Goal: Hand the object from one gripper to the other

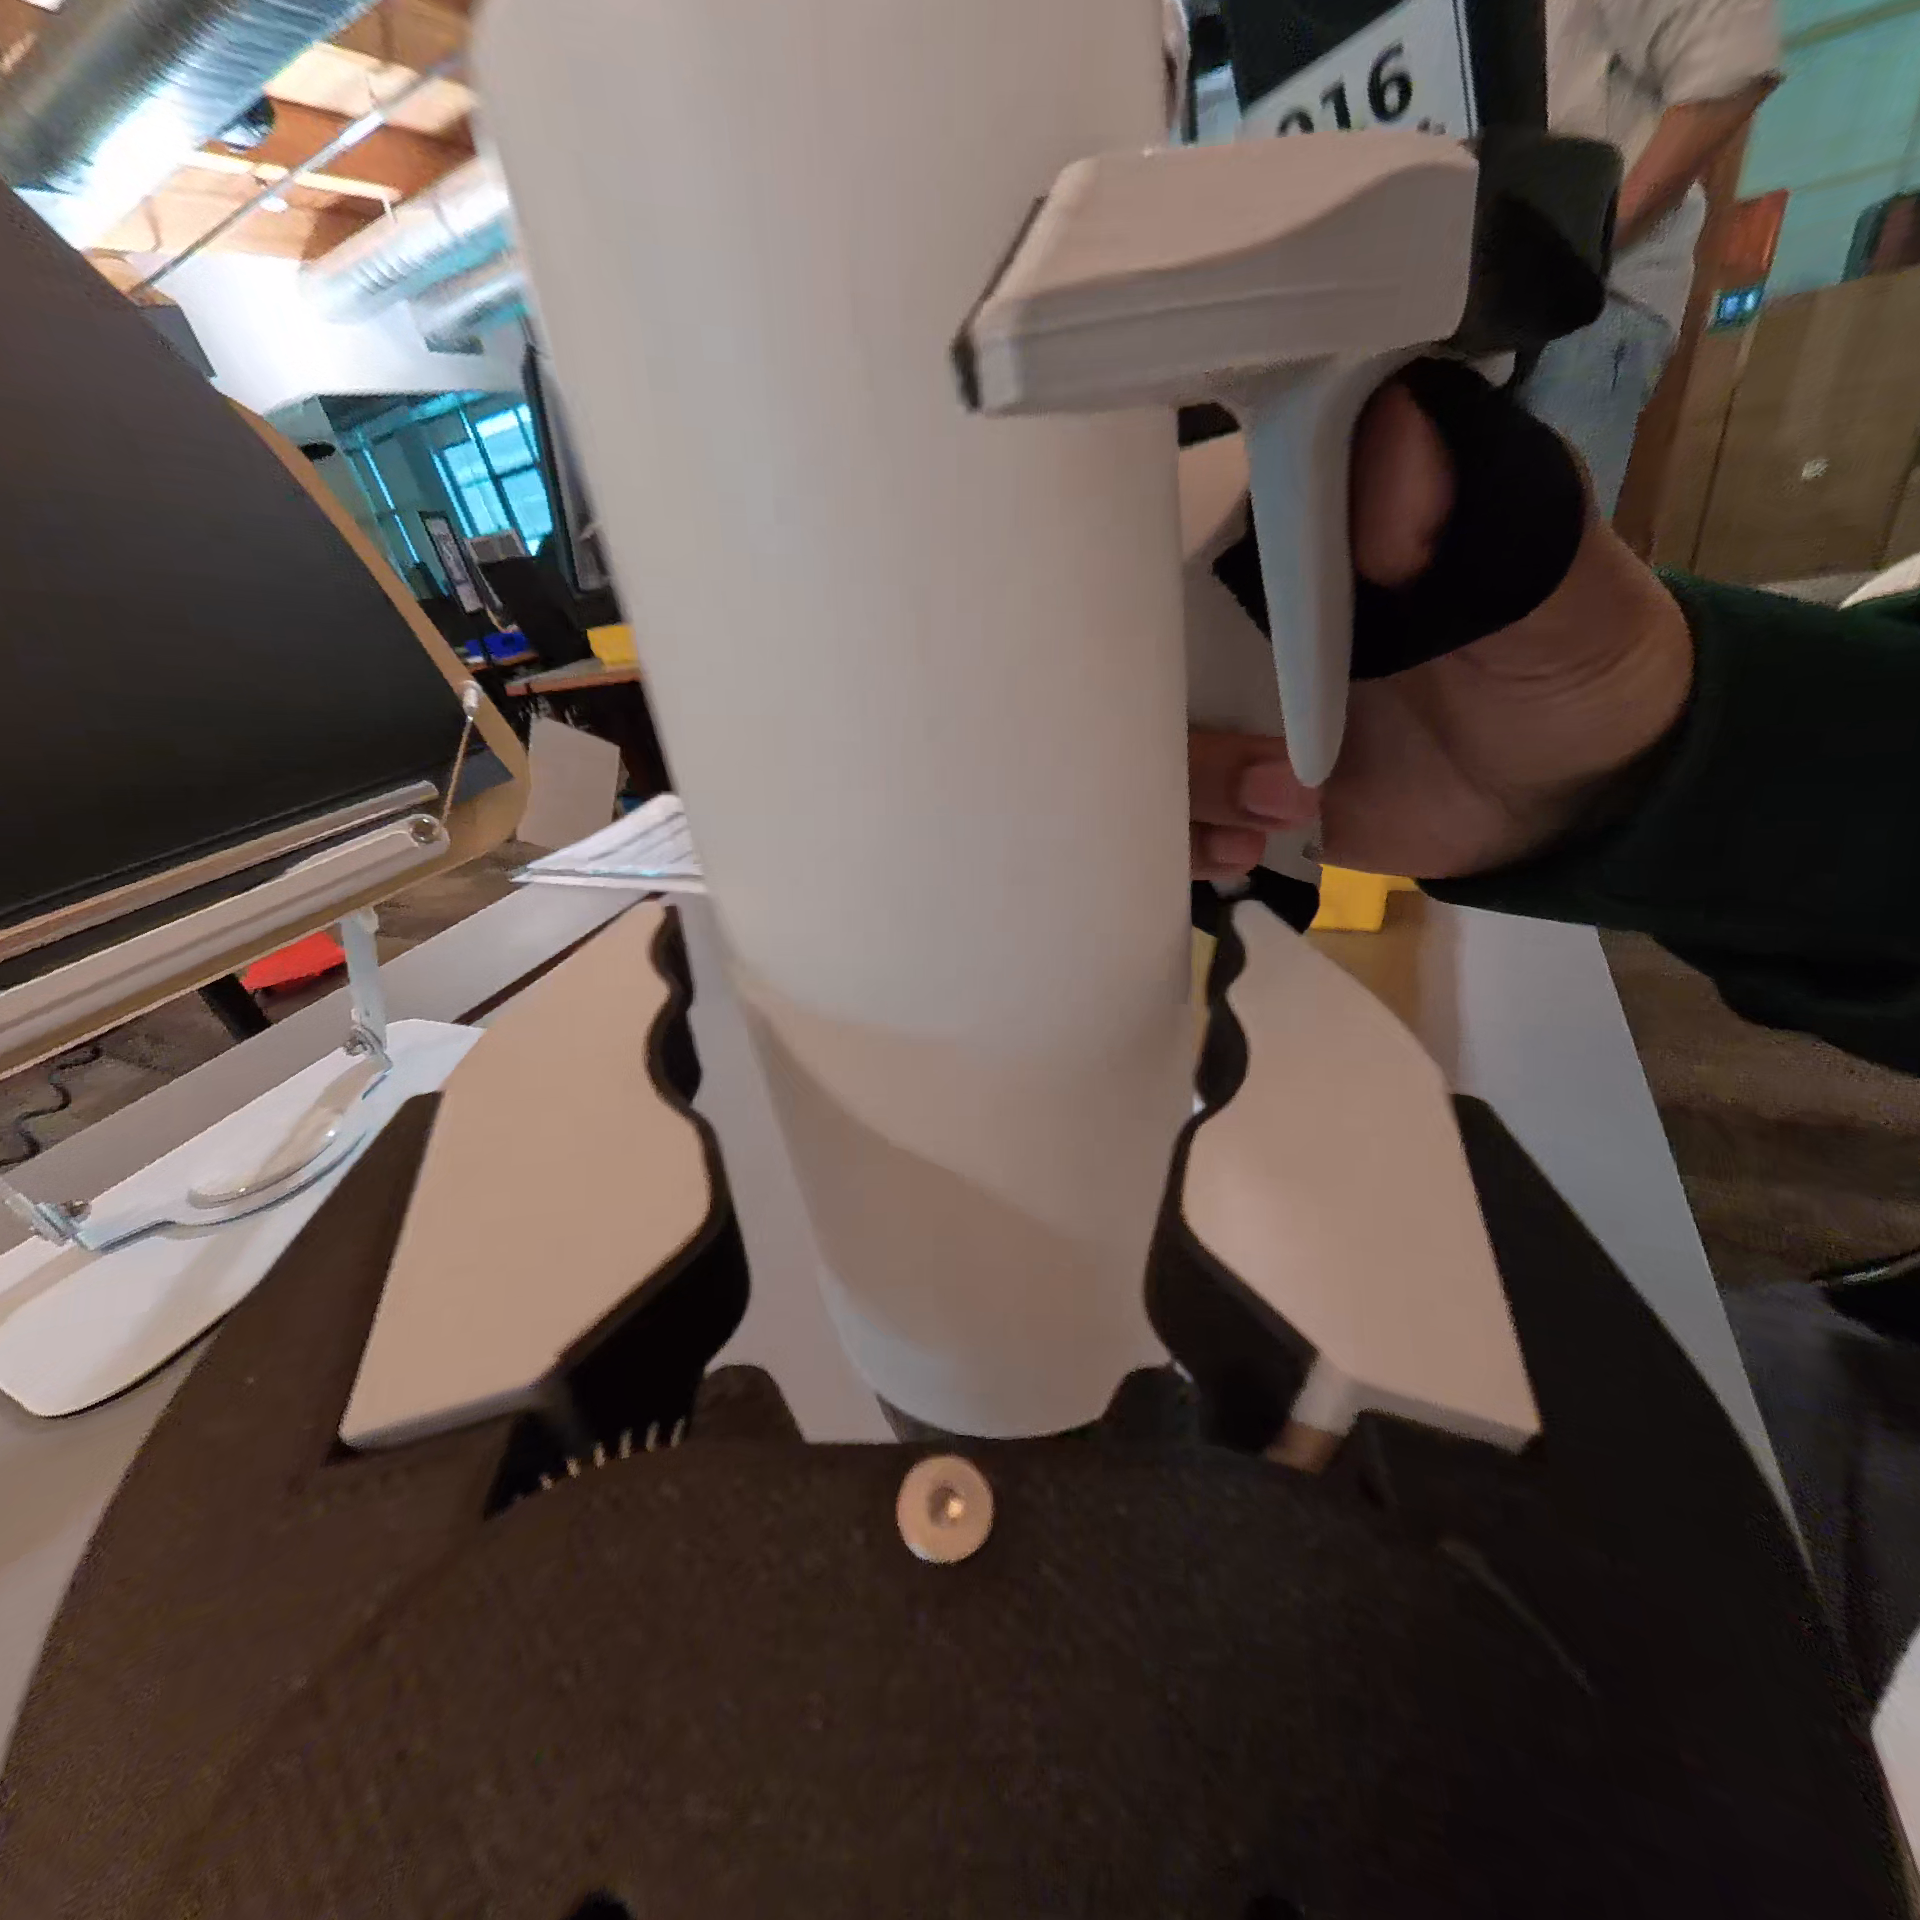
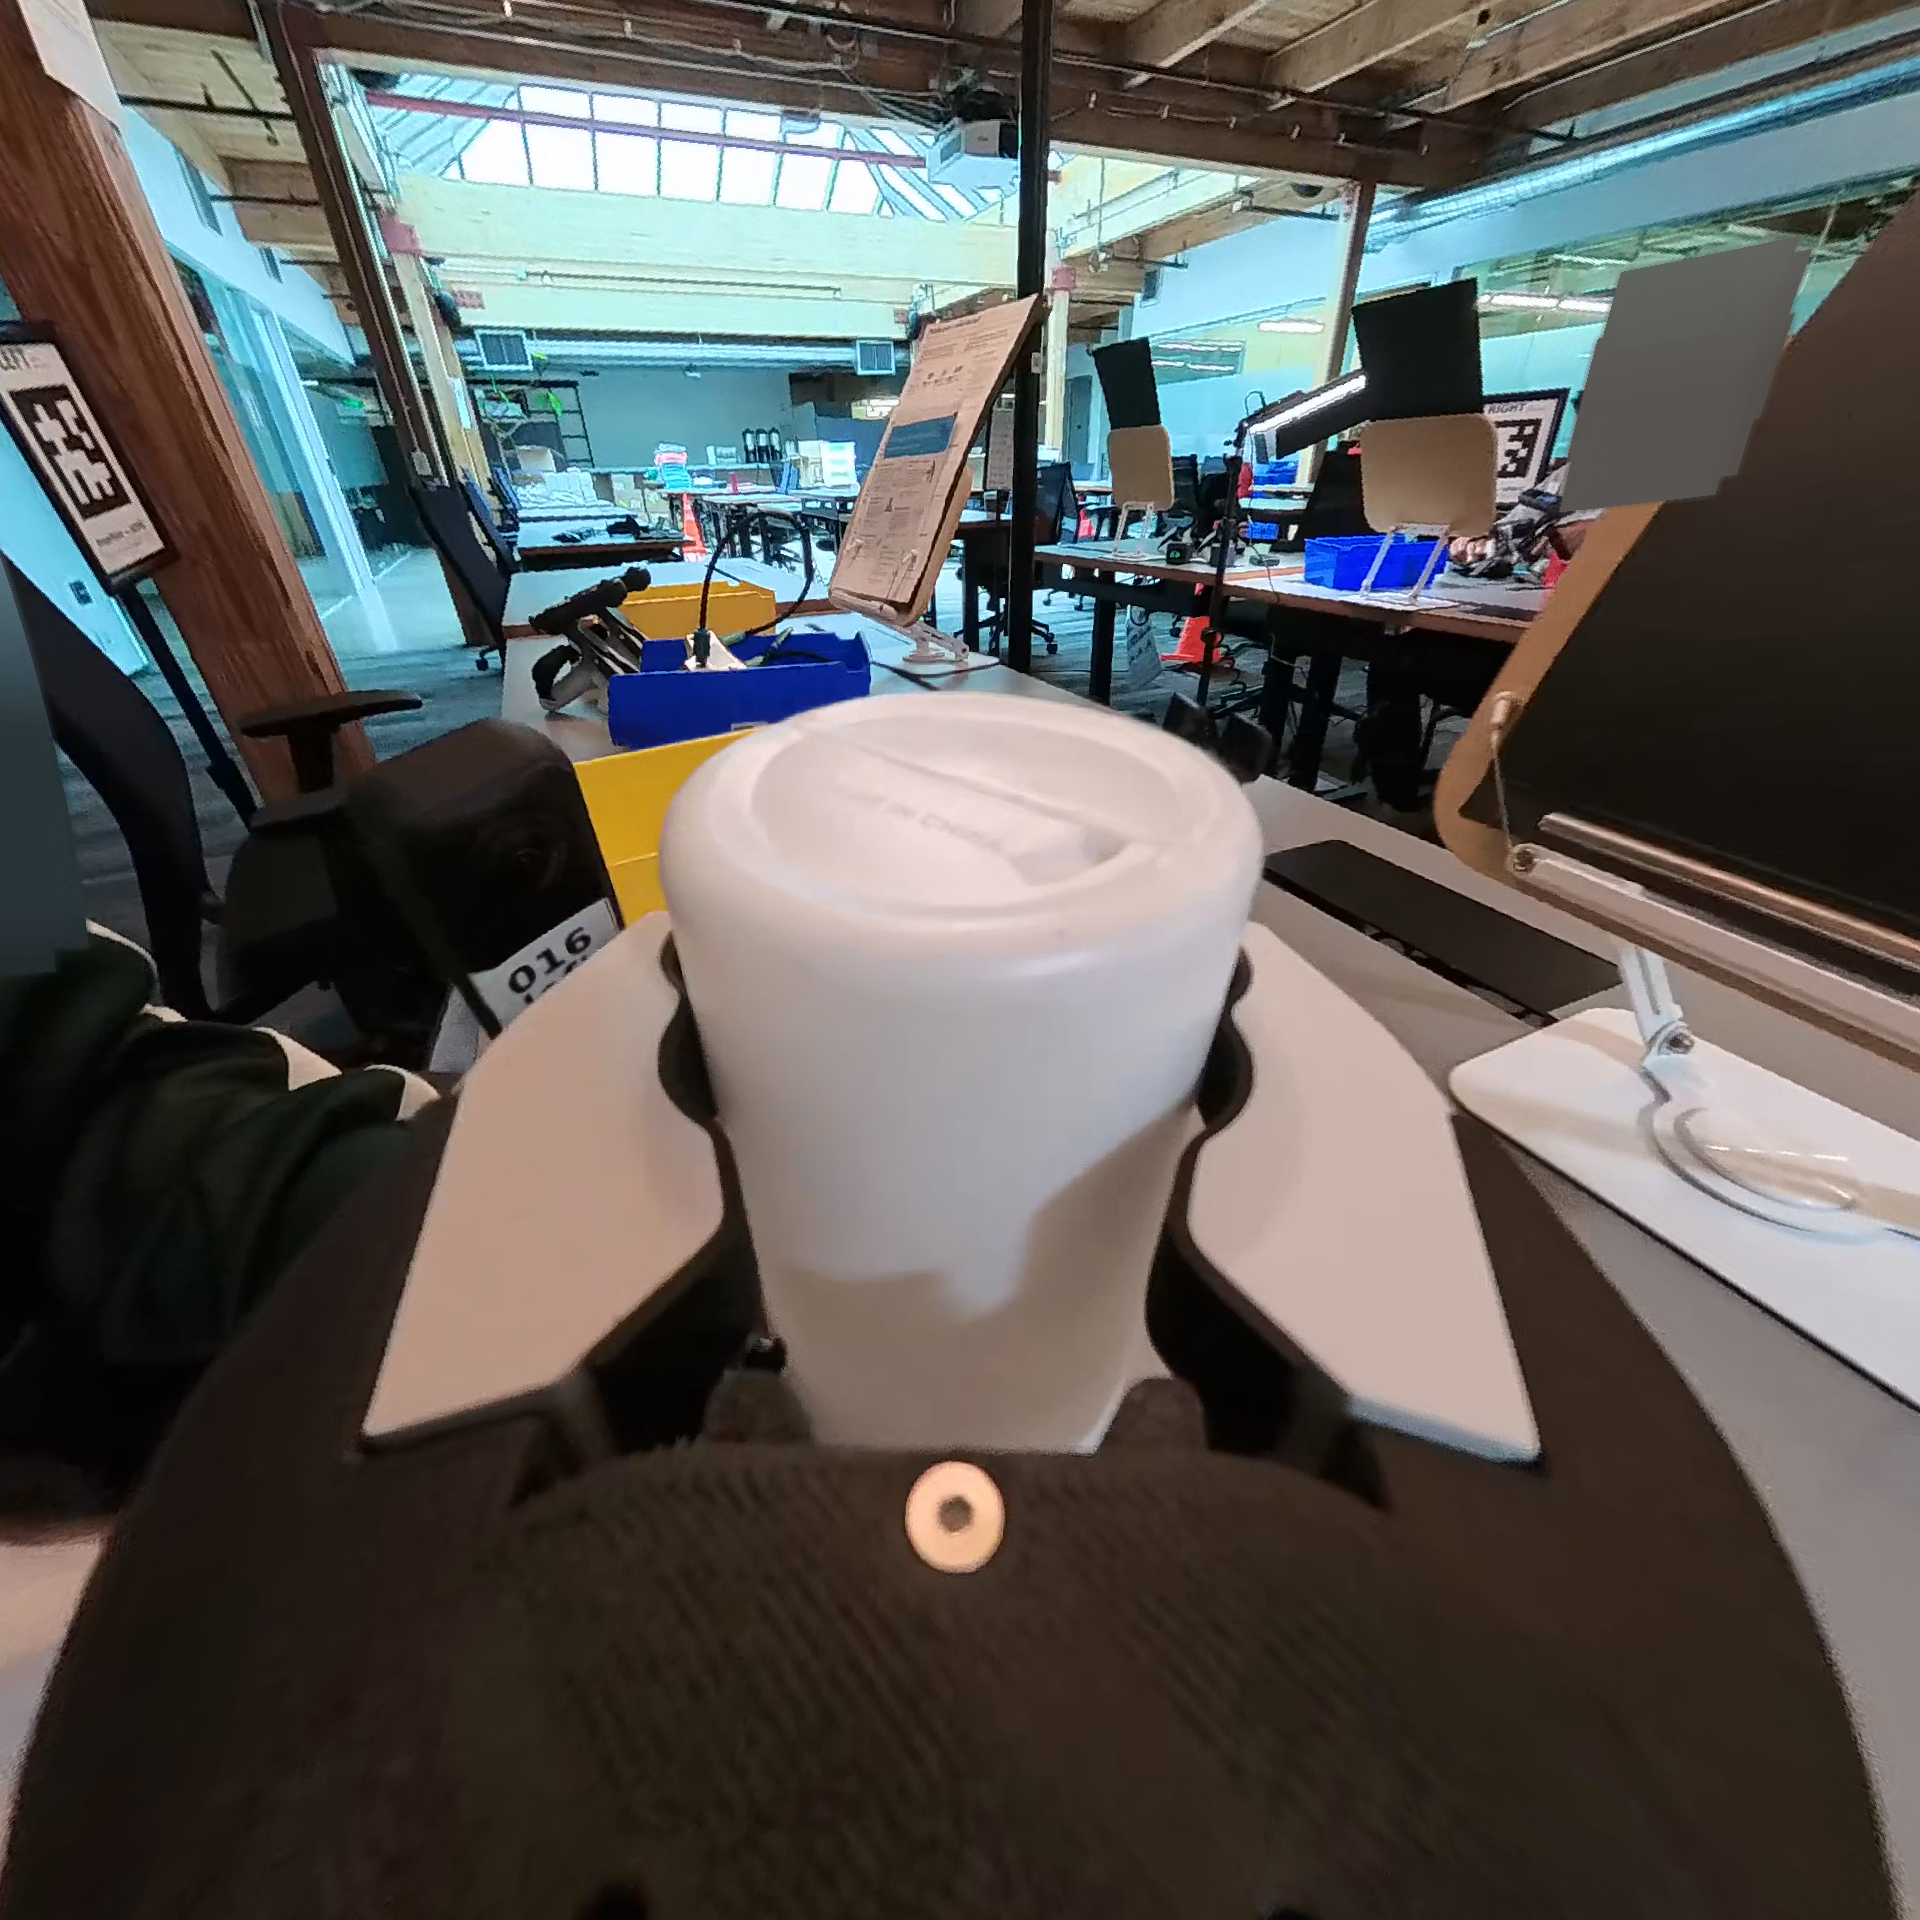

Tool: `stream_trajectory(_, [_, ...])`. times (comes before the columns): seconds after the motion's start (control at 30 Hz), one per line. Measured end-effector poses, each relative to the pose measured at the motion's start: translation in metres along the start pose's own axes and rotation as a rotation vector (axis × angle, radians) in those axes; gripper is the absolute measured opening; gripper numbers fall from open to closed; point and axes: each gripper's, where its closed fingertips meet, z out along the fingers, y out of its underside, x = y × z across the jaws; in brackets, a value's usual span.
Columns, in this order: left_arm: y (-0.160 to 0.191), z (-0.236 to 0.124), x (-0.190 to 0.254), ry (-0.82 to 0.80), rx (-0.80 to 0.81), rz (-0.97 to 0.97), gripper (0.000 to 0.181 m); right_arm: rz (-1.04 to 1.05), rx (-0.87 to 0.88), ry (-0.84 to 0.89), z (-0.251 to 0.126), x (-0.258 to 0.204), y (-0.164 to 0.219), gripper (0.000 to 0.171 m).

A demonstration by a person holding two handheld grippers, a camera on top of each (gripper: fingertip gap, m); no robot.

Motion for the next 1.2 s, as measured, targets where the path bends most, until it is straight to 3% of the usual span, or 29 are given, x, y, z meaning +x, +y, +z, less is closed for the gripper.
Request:
stream_trajectory(0.07, [-0.002,-0.003,-0.005,0.007,0.021,-0.05,0.104,-0.002,0.01,0.011,-0.006,0.006,-0.006,0.096])
stream_trajectory(0.27, [0.021,-0.006,-0.002,0.19,-0.067,-0.22,0.108,-0.061,0.017,0.011,-0.035,0.018,-0.025,0.096])
stream_trajectory(0.43, [0.034,-0.001,0.025,0.384,-0.136,-0.381,0.13,-0.01,0.054,-0.13,-0.047,0.002,-0.035,0.094])
stream_trajectory(0.6, [0.043,0.007,0.057,0.471,-0.214,-0.37,0.135,-0.005,0.048,-0.176,-0.041,-0.009,-0.031,0.094])
stream_trajectory(0.83, [0.055,0.015,0.08,0.502,-0.26,-0.352,0.131,0.081,0.166,-0.262,-0.034,-0.027,-0.042,0.094])
stream_trajectory(0.97, [0.042,0.011,0.079,0.516,-0.186,-0.342,0.101,0.077,0.19,-0.264,-0.034,-0.032,-0.048,0.094])
stream_trajectory(1.2, [0.032,0.011,0.078,0.507,-0.149,-0.332,0.096,0.067,0.206,-0.241,-0.034,-0.033,-0.056,0.093])
